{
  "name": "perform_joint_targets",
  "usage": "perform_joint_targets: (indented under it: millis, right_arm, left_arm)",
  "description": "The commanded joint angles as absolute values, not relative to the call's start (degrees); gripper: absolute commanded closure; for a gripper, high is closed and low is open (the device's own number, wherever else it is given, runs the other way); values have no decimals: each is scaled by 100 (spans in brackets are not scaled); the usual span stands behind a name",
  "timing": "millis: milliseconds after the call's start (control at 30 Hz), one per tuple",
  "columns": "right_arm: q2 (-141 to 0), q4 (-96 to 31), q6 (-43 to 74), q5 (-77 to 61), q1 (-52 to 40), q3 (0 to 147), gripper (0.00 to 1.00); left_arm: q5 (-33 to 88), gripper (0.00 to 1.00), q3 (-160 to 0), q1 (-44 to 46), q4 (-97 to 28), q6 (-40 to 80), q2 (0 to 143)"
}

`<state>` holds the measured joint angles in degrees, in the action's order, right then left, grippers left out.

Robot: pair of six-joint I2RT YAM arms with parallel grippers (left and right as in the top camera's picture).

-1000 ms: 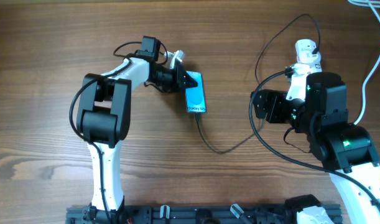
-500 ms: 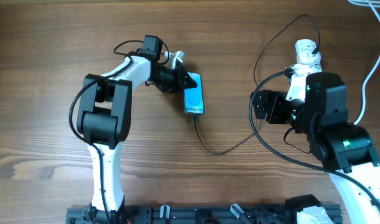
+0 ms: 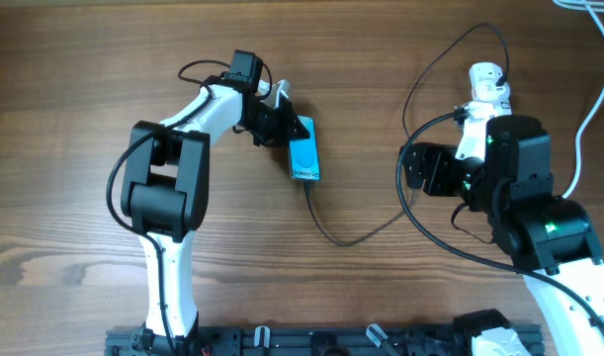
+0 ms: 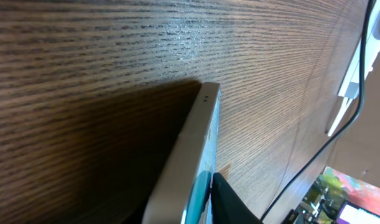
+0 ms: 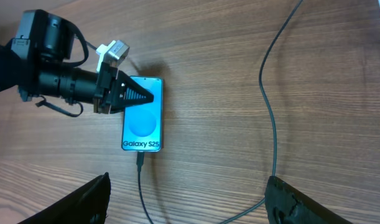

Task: Plug charger to phone and switch on socket
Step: 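Lay the phone flat on the table and open the left gripper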

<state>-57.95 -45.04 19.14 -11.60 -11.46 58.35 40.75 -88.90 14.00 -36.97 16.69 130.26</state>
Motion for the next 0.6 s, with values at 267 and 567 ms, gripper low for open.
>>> perform_joint_targets:
  millis: [267,567]
  right_arm:
    - [-5830,-4558,1815,-1007,-1155,5876,20]
    - [-5830,-4613,1813,-1007,-1155,5876,19]
  left_arm:
    - [2847,74,-8626,1540,-3861,1221,13465]
    - [2749,73,-8626,1570,-3846,1225,13472]
